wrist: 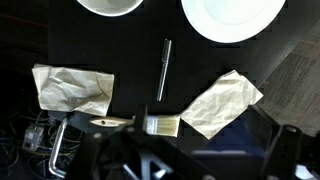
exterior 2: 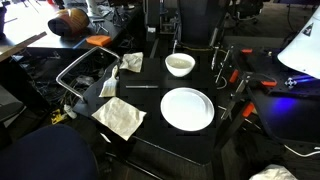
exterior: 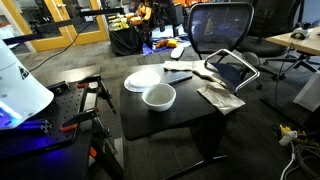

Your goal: Place the pen in the white bowl

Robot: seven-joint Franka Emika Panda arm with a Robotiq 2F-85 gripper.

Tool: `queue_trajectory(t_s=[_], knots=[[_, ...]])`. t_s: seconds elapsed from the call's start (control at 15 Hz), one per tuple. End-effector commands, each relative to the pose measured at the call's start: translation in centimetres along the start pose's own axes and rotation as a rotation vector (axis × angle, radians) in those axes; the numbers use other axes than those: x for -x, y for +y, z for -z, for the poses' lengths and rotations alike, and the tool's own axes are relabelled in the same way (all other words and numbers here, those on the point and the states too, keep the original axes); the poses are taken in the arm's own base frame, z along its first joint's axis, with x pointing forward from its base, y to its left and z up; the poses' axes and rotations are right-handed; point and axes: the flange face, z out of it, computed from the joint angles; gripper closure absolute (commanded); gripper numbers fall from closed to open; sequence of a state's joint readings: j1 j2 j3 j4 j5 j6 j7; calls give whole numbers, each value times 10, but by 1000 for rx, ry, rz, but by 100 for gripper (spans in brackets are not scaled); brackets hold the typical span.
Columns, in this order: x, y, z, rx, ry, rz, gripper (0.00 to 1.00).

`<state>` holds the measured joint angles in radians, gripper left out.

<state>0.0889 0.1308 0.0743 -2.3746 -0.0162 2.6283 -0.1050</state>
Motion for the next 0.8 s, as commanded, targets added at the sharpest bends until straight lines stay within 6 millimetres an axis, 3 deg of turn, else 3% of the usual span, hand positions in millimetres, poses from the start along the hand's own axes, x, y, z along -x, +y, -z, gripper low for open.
queue_trajectory(t_s=[0.0, 0.73], knots=[[-6, 2, -22, 20, -29, -8, 0], [-25, 0, -121, 6, -109, -66, 0]])
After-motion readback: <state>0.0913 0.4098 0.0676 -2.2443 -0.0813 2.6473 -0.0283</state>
